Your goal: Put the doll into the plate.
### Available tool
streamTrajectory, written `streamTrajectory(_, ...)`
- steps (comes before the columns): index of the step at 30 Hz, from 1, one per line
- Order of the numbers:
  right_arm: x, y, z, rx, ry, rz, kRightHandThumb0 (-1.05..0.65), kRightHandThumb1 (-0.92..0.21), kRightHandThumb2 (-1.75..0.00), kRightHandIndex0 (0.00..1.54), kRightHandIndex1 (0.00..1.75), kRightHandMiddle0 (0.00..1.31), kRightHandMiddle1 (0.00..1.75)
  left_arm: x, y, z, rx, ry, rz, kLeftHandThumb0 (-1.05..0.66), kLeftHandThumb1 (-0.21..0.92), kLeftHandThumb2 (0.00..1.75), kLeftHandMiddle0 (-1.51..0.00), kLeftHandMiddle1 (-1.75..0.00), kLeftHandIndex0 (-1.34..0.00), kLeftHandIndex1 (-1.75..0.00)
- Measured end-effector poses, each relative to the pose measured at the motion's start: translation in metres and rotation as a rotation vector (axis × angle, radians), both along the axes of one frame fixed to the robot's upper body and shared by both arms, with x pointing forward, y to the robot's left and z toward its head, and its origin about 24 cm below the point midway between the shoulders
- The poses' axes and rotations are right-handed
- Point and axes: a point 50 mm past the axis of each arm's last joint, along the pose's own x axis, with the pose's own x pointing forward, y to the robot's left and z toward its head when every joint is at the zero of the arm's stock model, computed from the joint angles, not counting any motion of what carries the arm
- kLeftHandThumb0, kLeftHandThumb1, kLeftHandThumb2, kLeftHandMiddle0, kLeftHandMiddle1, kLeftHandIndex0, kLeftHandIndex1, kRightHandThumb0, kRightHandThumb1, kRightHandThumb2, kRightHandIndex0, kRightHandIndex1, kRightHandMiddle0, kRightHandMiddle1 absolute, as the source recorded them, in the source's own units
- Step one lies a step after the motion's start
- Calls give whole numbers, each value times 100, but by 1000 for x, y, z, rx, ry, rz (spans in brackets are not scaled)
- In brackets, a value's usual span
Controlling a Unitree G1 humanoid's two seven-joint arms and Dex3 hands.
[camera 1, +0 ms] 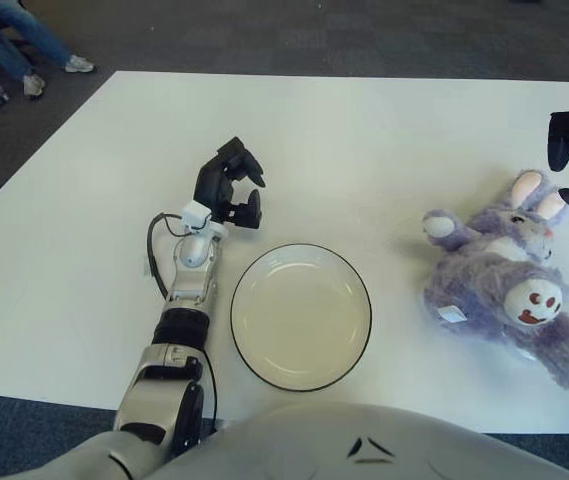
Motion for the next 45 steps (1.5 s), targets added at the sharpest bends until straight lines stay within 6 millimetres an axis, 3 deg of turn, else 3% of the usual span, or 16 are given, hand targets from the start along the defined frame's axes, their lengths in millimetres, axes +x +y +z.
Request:
streamTrajectory(4, -11, 3, -4, -19, 8, 3, -1, -8, -154, 80, 174, 63, 159, 0, 1, -1, 1, 12, 2, -1, 9, 158, -66, -175, -66, -175)
streamTrajectory(7, -14, 2, -10, -8, 18, -12, -1, -22, -142, 60, 174, 55, 171, 0, 1, -2, 2, 24, 2, -2, -4, 166, -86, -175, -77, -155)
streamTrajectory(11, -16, 0, -15, 19, 29, -32, -1, -34, -129, 49, 175, 46, 173, 1, 1, -2, 1, 32, 1, -2, -8, 168, -91, -175, -80, -150)
streamTrajectory(13, -16, -1, -16, 29, 35, -42, 22, -33, -129, 54, 175, 23, 162, 1, 1, -1, 0, 35, 1, -1, 0, 164, -80, -175, -74, -162)
streamTrajectory(15, -16, -2, -17, 33, 38, -50, 34, -34, -128, 56, 175, 12, 152, 1, 1, -1, -1, 40, 1, -1, 4, 161, -73, -175, -70, -168)
streamTrajectory(17, -16, -3, -17, 35, 39, -54, 36, -45, -114, 48, 174, 6, 144, 1, 1, -1, -2, 45, 1, -1, 7, 159, -70, -175, -68, -171)
streamTrajectory(19, -16, -3, -17, 34, 39, -56, -7, -29, -109, 20, 161, 2, 135, 1, 1, -2, -4, 50, 1, -1, 9, 158, -68, -175, -66, -173)
streamTrajectory(21, -17, -4, -17, 33, 40, -58, -23, -22, -109, 10, 154, 1, 131, 0, 1, -2, -5, 52, 1, -1, 1, 162, -79, -175, -73, -161)
streamTrajectory(23, -18, -4, -18, 26, 42, -60, -34, -17, -108, 4, 136, 0, 118, 0, 1, -1, -9, 51, 2, -2, -3, 165, -86, -175, -77, -153)
streamTrajectory(26, -20, -6, -19, -8, 43, -64, -40, -15, -107, 2, 122, 0, 108, 0, 2, -1, -21, 50, 2, -2, -2, 164, -84, -175, -76, -155)
streamTrajectory(29, -22, -6, -20, -35, 41, -65, -50, -20, -100, 0, 90, 0, 85, 0, 2, -1, -26, 50, 2, -1, 7, 158, -71, -175, -68, -168)
streamTrajectory(31, -25, -7, -22, -45, 42, -65, -61, -30, -90, 0, 68, 0, 66, 0, 2, -1, -27, 50, 2, -1, 10, 156, -67, -175, -65, -172)
streamTrajectory(45, -36, 1, -31, -67, 27, -11, -81, -61, -67, 0, 12, 0, 8, 0, 3, -3, -28, 50, -2, -1, 13, 153, -64, -175, -63, -175)
